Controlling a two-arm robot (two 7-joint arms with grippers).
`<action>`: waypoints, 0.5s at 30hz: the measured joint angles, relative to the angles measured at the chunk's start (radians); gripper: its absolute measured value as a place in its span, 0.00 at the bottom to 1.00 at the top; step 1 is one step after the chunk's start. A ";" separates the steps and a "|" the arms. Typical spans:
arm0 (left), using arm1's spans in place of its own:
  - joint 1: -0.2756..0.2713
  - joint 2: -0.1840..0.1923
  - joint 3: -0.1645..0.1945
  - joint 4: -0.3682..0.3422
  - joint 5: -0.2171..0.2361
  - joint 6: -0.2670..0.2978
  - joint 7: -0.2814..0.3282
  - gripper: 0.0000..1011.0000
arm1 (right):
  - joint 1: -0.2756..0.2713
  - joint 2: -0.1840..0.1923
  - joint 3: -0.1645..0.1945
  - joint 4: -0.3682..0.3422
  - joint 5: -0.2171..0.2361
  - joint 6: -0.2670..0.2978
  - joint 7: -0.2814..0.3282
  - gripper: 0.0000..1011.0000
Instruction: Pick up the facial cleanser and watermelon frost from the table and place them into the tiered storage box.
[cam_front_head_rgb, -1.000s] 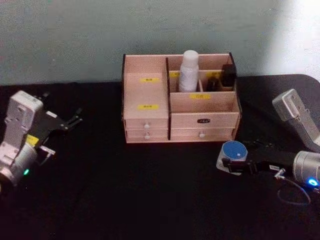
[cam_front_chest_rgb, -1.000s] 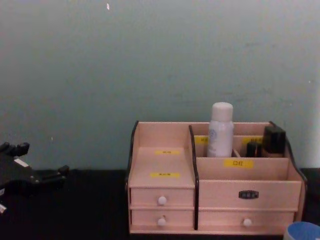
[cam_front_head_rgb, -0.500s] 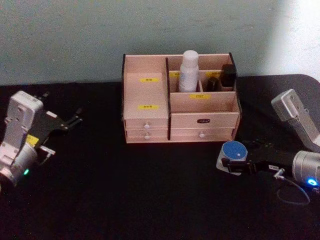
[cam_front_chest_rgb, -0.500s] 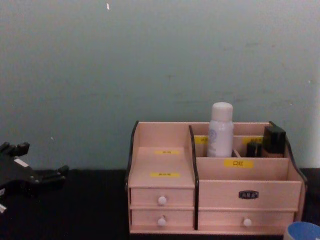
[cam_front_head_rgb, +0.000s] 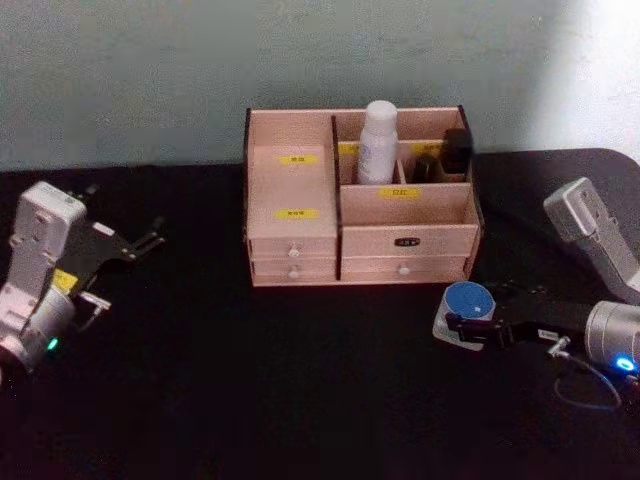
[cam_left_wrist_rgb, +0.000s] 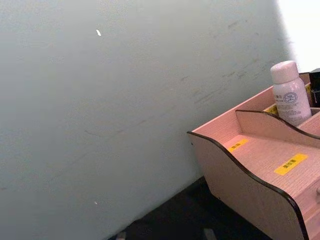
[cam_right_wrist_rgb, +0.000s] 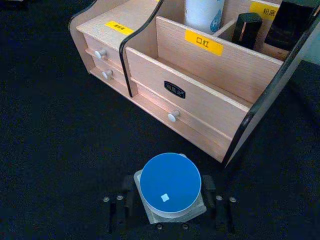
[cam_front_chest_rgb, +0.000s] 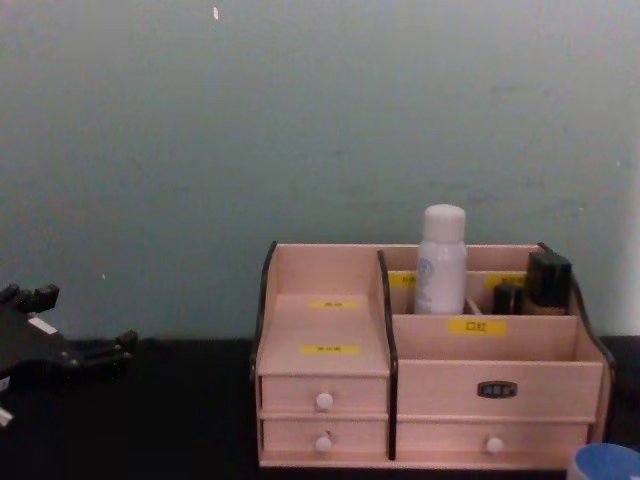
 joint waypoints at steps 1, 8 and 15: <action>0.000 0.000 0.000 0.000 0.000 0.000 0.000 0.99 | 0.000 0.000 0.000 0.000 0.000 0.000 0.000 0.85; 0.000 0.000 0.000 0.000 0.000 0.000 0.000 0.99 | 0.000 0.000 0.000 0.000 0.001 0.000 0.000 0.71; 0.000 0.000 0.000 0.000 0.000 0.000 0.000 0.99 | 0.000 0.000 0.000 0.000 0.001 0.000 0.000 0.71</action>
